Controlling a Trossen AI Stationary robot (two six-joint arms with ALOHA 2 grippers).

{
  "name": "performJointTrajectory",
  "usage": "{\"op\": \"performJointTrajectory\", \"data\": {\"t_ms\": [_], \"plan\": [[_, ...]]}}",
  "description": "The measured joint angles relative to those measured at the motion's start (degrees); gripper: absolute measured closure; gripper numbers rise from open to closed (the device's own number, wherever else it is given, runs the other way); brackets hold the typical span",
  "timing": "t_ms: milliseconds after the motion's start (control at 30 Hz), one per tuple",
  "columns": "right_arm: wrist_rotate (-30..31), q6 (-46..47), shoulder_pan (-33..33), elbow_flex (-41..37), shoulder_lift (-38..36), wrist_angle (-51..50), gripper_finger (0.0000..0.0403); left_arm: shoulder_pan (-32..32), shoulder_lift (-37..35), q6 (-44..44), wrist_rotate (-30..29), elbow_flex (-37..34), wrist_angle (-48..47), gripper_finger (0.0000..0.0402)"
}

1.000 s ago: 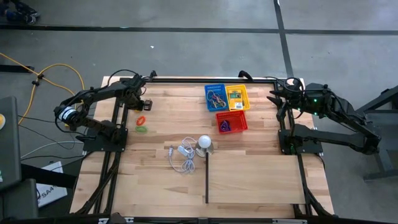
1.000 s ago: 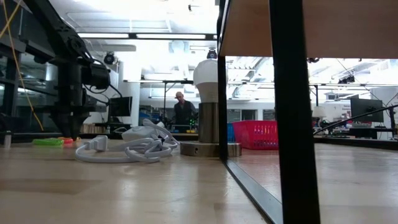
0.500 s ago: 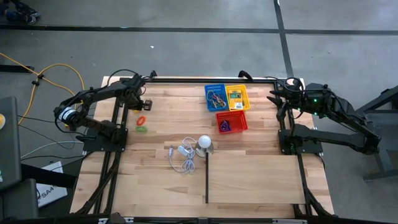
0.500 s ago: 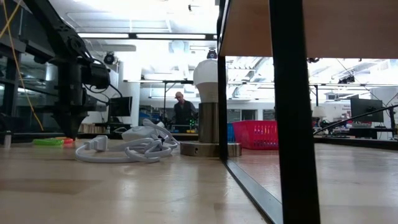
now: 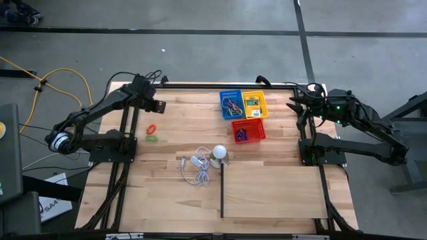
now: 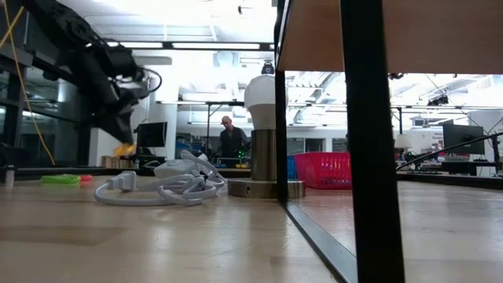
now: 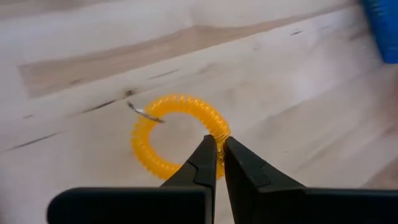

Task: Pick & Place Office Desk Supplies
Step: Put the yellow coil keychain into the red bin

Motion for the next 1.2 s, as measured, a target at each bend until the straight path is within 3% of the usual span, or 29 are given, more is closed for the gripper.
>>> {"op": "performJointTrajectory", "data": {"t_ms": [333,600,933,1200], "plan": [[-0.01,0.00,0.00,0.00,-0.01,0.00,0.0293,-5.56,-1.64,-3.16,-1.38,-0.04,0.48,0.0392],[0.00,0.00,0.00,0.00,0.00,0.00,0.0293,-12.49,0.02,-4.12,-3.19,-0.09,8.04,0.0392],[-0.02,0.00,0.00,-0.02,0.00,0.00,0.0293,-19.95,11.54,-5.48,-3.13,0.41,25.54,0.0392],[-0.02,0.00,0.00,0.00,0.00,0.00,0.0293,-25.40,23.01,-5.45,-3.06,9.12,28.64,0.0392]]}}
